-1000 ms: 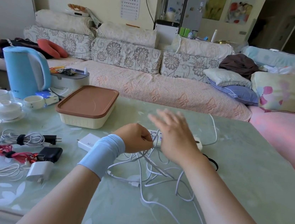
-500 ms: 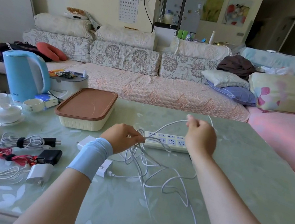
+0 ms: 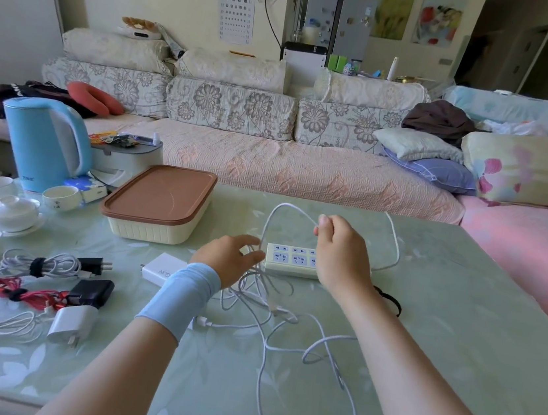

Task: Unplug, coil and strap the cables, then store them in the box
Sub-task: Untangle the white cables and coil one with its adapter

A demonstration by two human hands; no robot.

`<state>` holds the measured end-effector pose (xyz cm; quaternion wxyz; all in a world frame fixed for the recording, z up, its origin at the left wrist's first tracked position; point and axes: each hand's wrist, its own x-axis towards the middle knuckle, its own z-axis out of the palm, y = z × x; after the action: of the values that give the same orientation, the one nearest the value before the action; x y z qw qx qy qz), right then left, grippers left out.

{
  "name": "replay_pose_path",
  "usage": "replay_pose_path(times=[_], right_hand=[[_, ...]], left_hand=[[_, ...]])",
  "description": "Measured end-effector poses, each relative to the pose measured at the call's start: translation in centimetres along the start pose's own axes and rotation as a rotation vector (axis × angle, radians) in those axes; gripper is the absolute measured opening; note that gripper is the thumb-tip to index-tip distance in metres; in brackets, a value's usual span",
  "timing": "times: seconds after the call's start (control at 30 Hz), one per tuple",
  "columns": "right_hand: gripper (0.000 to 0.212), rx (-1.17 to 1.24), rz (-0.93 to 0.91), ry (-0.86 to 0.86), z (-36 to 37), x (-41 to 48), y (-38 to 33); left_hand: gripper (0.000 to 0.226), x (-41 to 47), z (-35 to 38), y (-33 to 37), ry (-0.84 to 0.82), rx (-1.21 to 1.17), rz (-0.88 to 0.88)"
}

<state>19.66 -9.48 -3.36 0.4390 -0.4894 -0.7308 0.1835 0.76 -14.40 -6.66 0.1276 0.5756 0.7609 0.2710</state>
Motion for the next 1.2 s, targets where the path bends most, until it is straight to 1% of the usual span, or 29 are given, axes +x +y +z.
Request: replay_pose_path(times=[0.07, 0.13, 0.17, 0.2, 0.27, 0.3, 0.33, 0.37, 0.4, 0.43, 0.47, 0.5, 0.53, 0.57, 0.6, 0.63, 0.67, 0.73, 0.8, 0.83, 0.87, 0.9, 0.93, 0.97, 1.0, 1.07, 1.1, 1.13, 1.2], right_hand=[[0.041, 0.018, -0.002, -0.048, 0.1, -0.4, -0.3], [0.051, -0.014, 0.042, -0.12, -0.1, -0.5, -0.6], [0.054, -0.123, 0.053, -0.161, -0.1, -0.5, -0.6], [0.052, -0.305, 0.04, -0.182, 0.0, -0.5, -0.5], [0.038, -0.624, -0.004, -0.135, 0.4, -0.7, 0.1], [0.057, -0.667, -0.05, -0.095, 0.7, -0.8, 0.3], [0.083, -0.636, -0.122, -0.085, 0.6, -0.9, 0.1], [0.1, -0.609, -0.259, -0.089, 0.7, -0.8, 0.0], [0.106, -0.622, -0.416, -0.116, 0.8, -0.9, -0.3], [0.102, -0.625, -0.527, -0.166, 1.0, -0.9, -0.6], [0.087, -0.625, -0.592, -0.219, 1.3, -1.0, -0.6], [0.062, -0.626, -0.576, -0.275, 1.5, -1.1, -0.6], [0.038, -0.631, -0.482, -0.321, 1.4, -1.0, -0.5], [0.026, -0.628, -0.35, -0.329, 1.5, -1.0, -0.3], [0.025, -0.63, -0.221, -0.315, 1.3, -0.9, 0.0], [0.026, -0.604, -0.106, -0.265, 1.1, -0.7, 0.1], [0.027, -0.562, -0.015, -0.187, 0.7, -0.4, 0.2], [0.03, -0.485, 0.12, -0.036, 0.2, 0.1, 0.5], [0.033, -0.449, 0.179, 0.007, 0.2, 0.5, 0.9], [0.032, -0.433, 0.191, 0.004, 0.4, 0.7, 1.1], [0.031, -0.414, 0.199, -0.022, 0.6, 0.8, 1.1], [0.03, -0.393, 0.204, -0.058, 0.8, 0.8, 1.2], [0.029, -0.375, 0.21, -0.089, 1.1, 0.7, 1.2], [0.027, -0.363, 0.213, -0.107, 1.4, 0.7, 1.2], [0.027, -0.357, 0.22, -0.111, 1.8, 0.6, 1.2], [0.031, -0.33, 0.246, -0.095, 2.4, 0.4, 1.1], [0.032, -0.304, 0.263, -0.077, 2.5, 0.5, 1.1], [0.033, -0.276, 0.278, -0.064, 2.5, 0.5, 1.0], [0.033, -0.227, 0.294, -0.069, 2.6, 0.5, 1.0]], left_hand=[[0.015, 0.2, 0.1, -0.2, -0.004, -0.117, -0.013], [0.025, 0.1, 0.0, -0.2, 0.01, -0.209, -0.017], [0.029, 0.1, -0.1, -0.3, 0.025, -0.204, -0.021], [0.032, 0.1, -0.3, -0.2, 0.047, -0.143, -0.011], [0.031, -0.4, -0.7, 0.1, 0.082, 0.056, 0.033], [0.029, -0.5, -0.8, 0.4, 0.089, 0.122, 0.062], [0.028, -0.7, -0.9, 0.7, 0.088, 0.16, 0.089], [0.028, -0.8, -0.9, 1.0, 0.085, 0.179, 0.112], [0.028, -0.9, -0.8, 1.3, 0.081, 0.187, 0.135], [0.028, -1.0, -0.8, 1.6, 0.08, 0.182, 0.16], [0.027, -1.1, -0.7, 1.9, 0.076, 0.16, 0.178], [0.026, -1.1, -0.7, 1.9, 0.067, 0.121, 0.196], [0.024, -1.2, -0.9, 1.8, 0.036, 0.069, 0.206], [0.024, -1.2, -1.2, 1.4, -0.015, 0.024, 0.206], [0.027, -1.1, -1.6, 0.8, -0.077, 0.001, 0.197], [0.032, -0.9, -1.9, 0.2, -0.135, 0.017, 0.185], [0.031, -0.6, -2.2, -0.5, -0.16, 0.069, 0.166], [0.02, 0.1, -2.8, -1.6, -0.102, 0.164, 0.087], [0.034, 1.2, -3.3, -2.2, 0.015, 0.16, -0.056], [0.034, 2.0, -3.3, -2.6, 0.07, 0.119, -0.113], [0.031, 2.7, -3.3, -2.7, 0.132, 0.02, -0.164], [0.026, 3.5, -3.2, -2.8, 0.203, -0.162, -0.203], [0.022, 4.1, -3.0, -2.7, 0.268, -0.419, -0.22], [0.018, 4.4, -2.9, -2.5, 0.32, -0.667, -0.204], [0.017, 4.7, -2.9, -2.2, 0.343, -0.816, -0.164], [0.043, 5.2, -2.6, -1.8, 0.273, -0.938, -0.116], [0.052, 5.5, -2.4, -1.7, 0.219, -0.898, -0.125], [0.054, 5.5, -2.2, -1.7, 0.193, -0.771, -0.119], [0.051, 5.3, -2.0, -2.1, 0.24, -0.411, -0.027]])
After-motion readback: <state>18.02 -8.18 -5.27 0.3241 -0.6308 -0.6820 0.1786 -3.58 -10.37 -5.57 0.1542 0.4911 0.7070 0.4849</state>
